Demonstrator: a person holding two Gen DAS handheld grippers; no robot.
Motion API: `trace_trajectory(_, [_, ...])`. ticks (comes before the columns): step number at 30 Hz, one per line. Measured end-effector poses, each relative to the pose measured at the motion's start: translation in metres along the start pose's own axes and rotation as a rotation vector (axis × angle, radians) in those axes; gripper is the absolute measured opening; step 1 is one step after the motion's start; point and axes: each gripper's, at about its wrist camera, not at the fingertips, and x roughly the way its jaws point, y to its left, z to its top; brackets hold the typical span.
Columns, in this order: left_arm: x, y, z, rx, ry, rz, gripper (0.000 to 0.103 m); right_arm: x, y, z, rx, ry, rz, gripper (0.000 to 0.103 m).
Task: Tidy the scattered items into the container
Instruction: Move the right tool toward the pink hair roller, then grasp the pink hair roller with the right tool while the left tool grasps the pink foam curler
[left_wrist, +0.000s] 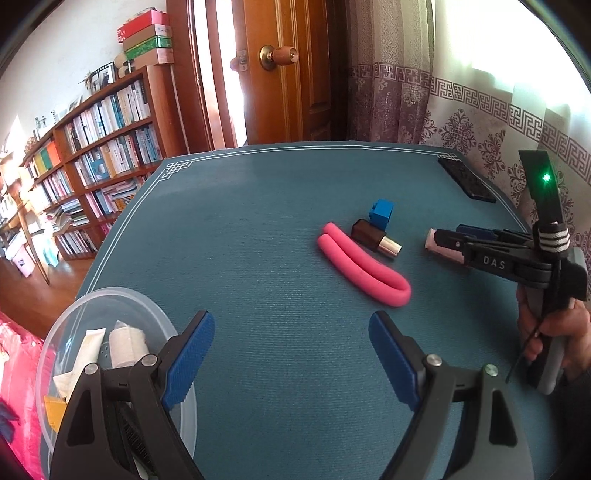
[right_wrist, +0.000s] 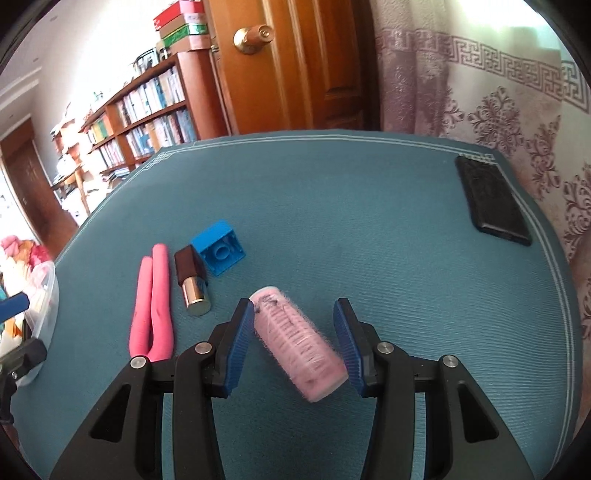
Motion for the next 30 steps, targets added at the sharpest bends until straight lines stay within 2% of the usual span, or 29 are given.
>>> trace_trajectory(5, [0.017, -0.004, 0.003, -0.025, 0.030, 0.009, 0.089, -0.001, 0.003, -0.003, -0.011, 0.003, 0.013, 0.048])
trace_trajectory(10, [0.035, -0.010, 0.007, -0.076, 0.075, -0.024, 0.089, 0.000, 0.009, -0.007, -0.036, 0.023, 0.029, 0.048])
trace_trajectory(12, [0.041, -0.013, 0.008, -0.089, 0.083, -0.023, 0.089, -0.001, 0.010, -0.008, -0.038, 0.015, 0.030, 0.041])
trace_trajectory(18, [0.051, -0.025, 0.017, -0.118, 0.084, -0.045, 0.089, -0.002, 0.007, -0.010, -0.002, 0.012, 0.035, 0.038])
trace_trajectory(30, [0.086, -0.058, 0.031, -0.126, 0.108, 0.031, 0.089, -0.001, -0.003, -0.009, 0.058, 0.007, 0.052, 0.038])
